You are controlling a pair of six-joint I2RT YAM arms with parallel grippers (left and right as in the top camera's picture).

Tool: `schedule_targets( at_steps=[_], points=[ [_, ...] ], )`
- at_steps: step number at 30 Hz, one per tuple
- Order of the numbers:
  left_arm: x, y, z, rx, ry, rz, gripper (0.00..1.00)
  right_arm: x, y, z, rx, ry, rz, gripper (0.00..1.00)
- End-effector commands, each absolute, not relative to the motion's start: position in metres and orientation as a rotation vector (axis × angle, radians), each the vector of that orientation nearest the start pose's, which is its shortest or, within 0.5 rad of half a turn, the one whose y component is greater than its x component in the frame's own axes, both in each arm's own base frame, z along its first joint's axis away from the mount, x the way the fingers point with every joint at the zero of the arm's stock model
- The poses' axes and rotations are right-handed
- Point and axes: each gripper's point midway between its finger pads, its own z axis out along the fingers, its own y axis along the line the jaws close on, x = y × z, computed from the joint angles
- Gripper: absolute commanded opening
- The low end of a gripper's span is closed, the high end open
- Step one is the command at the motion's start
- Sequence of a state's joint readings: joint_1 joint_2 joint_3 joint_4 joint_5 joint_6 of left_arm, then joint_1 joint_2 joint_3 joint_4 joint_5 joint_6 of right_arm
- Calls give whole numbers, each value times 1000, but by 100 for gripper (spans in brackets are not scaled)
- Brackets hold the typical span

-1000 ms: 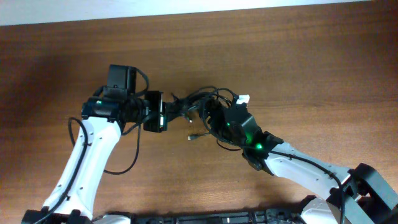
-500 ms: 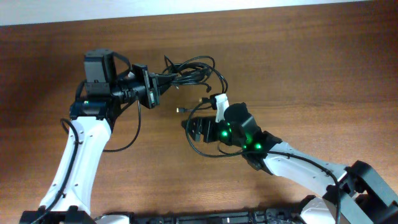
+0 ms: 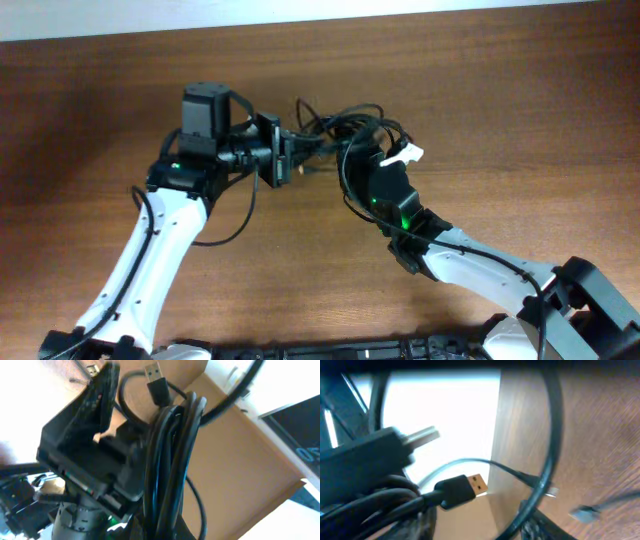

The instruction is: Untangle cables

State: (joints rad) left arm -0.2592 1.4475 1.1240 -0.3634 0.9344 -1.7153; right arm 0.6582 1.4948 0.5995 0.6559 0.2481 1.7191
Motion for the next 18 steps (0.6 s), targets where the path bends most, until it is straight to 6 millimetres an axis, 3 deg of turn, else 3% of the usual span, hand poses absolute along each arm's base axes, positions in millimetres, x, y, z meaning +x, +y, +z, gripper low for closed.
schedule_targets(
  at_steps=[1,2,3,4,5,6,7,10,11,12,13,15,17,18],
  points=[
    [315,-245,257,-1256,2555,-1930,0,373,231,152,1256,1669,1367,11],
    [314,-245,257,-1256,2556,-1934,0,369,235,141,1208,1750,1319,4],
    [322,-240,259,-1286,2513,-1937,0,361,244,132,1045,1884,1263,4],
    [342,-228,269,-1250,2404,-1950,0,345,261,119,722,2076,1193,4],
    [365,-210,287,-1157,2268,-1979,0,327,269,101,505,2219,1125,4],
    [379,-194,299,-1111,2179,-1985,0,317,263,82,445,2313,1033,4],
    [392,-178,298,-1161,2112,-1936,0,308,256,66,454,2389,968,4],
    [412,-153,285,-1156,2040,-1738,0,304,244,53,366,2448,873,7],
    [413,-149,277,-1148,2054,-1675,0,306,240,53,311,2456,875,19],
    [413,-147,272,-1011,2090,-1580,0,311,232,59,253,2454,912,52],
    [415,-142,266,-748,2125,-1408,0,315,225,68,180,2441,984,63],
    [412,-137,252,-469,2182,-1208,0,320,208,97,95,2378,1209,70],
    [386,-146,232,129,2238,-1012,0,332,183,135,-23,2198,1396,83],
    [373,-150,225,292,2244,-993,0,337,179,145,-49,2144,1401,87]
  ],
)
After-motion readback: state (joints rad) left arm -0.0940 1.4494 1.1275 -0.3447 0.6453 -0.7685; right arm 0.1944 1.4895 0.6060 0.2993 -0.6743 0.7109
